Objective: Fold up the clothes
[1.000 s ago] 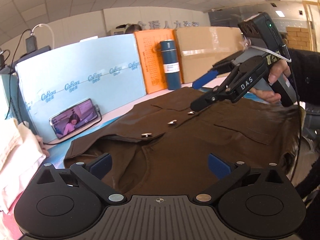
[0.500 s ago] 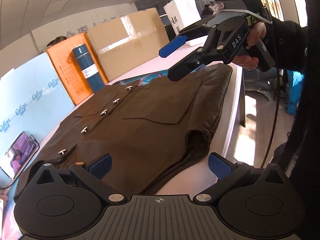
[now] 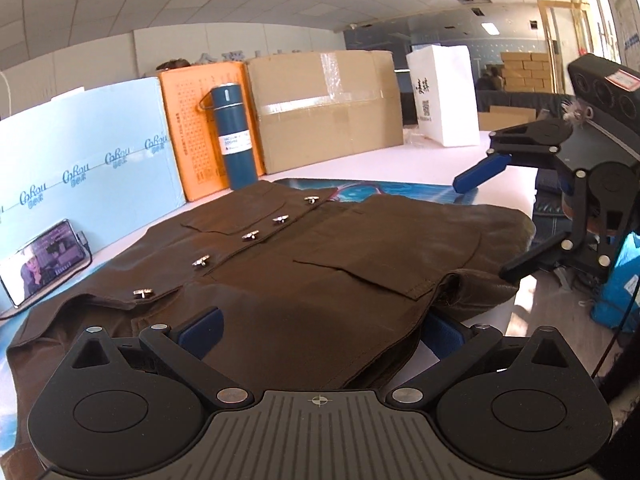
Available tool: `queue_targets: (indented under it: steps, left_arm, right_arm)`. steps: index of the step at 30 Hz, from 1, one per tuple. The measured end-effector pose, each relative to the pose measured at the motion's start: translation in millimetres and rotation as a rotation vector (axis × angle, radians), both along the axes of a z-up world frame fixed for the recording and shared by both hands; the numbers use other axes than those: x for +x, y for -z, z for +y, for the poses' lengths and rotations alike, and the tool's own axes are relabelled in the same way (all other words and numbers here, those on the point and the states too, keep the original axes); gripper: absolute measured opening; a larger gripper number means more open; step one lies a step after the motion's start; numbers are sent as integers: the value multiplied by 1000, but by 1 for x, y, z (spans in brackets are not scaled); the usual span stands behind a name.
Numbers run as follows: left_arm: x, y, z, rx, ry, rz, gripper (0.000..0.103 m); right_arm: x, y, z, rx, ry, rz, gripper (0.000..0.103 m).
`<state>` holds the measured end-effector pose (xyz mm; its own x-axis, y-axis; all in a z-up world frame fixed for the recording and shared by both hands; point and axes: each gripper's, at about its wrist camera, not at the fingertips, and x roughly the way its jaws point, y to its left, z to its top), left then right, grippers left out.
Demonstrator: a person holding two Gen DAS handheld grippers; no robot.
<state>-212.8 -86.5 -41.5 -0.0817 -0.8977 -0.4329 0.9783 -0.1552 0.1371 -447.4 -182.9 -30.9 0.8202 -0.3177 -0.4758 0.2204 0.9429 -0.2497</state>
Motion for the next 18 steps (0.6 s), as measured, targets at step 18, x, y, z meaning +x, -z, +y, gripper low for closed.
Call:
queue_targets:
  steps: [18]
  left_arm:
    - [20,-4,-1,-28,-112,186,103]
  right_arm:
    - [-32,18,-35,-35,249,-87,103]
